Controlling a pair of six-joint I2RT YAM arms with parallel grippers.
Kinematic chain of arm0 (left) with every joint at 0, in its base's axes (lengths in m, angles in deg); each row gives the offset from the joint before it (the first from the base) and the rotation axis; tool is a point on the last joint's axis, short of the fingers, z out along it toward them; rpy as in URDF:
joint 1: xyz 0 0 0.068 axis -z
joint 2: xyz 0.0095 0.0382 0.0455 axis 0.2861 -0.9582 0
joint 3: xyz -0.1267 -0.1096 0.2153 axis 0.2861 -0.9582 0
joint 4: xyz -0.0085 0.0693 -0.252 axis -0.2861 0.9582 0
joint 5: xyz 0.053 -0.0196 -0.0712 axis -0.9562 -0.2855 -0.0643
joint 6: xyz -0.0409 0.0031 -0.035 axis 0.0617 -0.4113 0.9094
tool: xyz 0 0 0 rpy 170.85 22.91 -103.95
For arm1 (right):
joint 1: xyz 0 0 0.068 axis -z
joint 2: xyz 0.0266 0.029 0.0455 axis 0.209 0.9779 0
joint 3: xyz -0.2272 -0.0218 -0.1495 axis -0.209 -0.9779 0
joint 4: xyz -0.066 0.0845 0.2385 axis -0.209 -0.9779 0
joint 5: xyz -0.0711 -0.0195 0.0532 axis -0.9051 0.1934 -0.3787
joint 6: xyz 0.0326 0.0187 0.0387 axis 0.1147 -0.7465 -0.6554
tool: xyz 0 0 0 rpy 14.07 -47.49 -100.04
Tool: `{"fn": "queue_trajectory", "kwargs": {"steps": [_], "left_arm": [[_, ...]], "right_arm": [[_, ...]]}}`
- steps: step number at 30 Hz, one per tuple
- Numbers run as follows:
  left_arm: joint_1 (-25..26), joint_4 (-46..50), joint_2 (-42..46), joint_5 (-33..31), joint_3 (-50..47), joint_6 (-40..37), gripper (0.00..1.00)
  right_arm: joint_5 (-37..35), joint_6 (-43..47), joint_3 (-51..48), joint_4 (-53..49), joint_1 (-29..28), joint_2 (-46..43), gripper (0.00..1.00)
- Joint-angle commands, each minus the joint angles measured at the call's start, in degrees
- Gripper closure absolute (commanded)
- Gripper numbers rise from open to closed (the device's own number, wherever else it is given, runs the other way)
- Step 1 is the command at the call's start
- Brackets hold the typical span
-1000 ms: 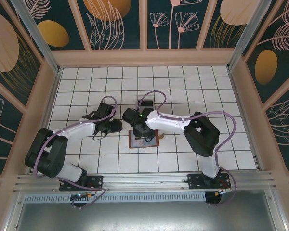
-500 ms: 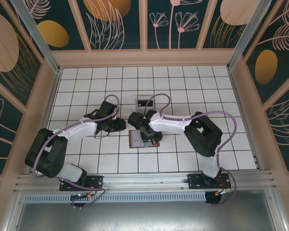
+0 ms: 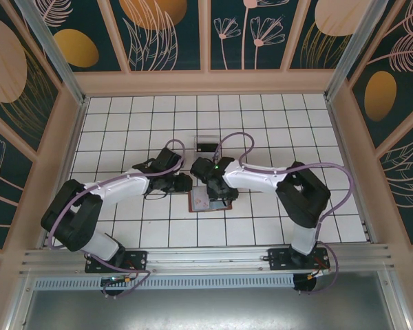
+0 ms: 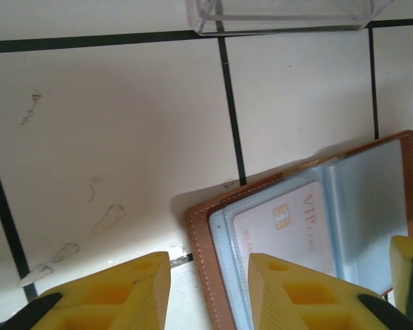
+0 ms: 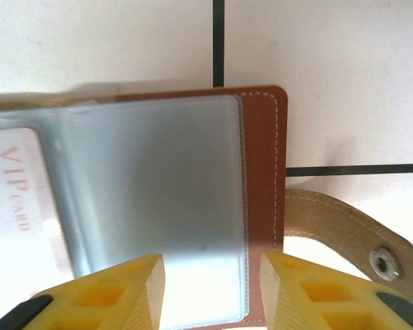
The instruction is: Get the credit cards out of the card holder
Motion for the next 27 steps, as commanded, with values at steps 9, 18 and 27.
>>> {"fn": "queue_trajectory", "kwargs": {"steps": [9, 18, 27], "left_arm": [[4.94, 0.76, -3.56, 1.28, 1.97, 3.76, 0.67], [6.09, 0.80, -6.14, 1.18, 1.48, 4.45, 0.70], [6.05, 2.68, -6.51, -1.16, 0.78, 3.69, 0.75]], "right_arm": [[4.55, 0.84, -1.44, 5.59, 2.68, -7.01, 0.68], [20.58, 1.13, -9.78, 21.80, 6.78, -9.54, 0.78], [27.78, 1.75, -11.20, 28.60, 7.99, -6.84, 0.79]]}}
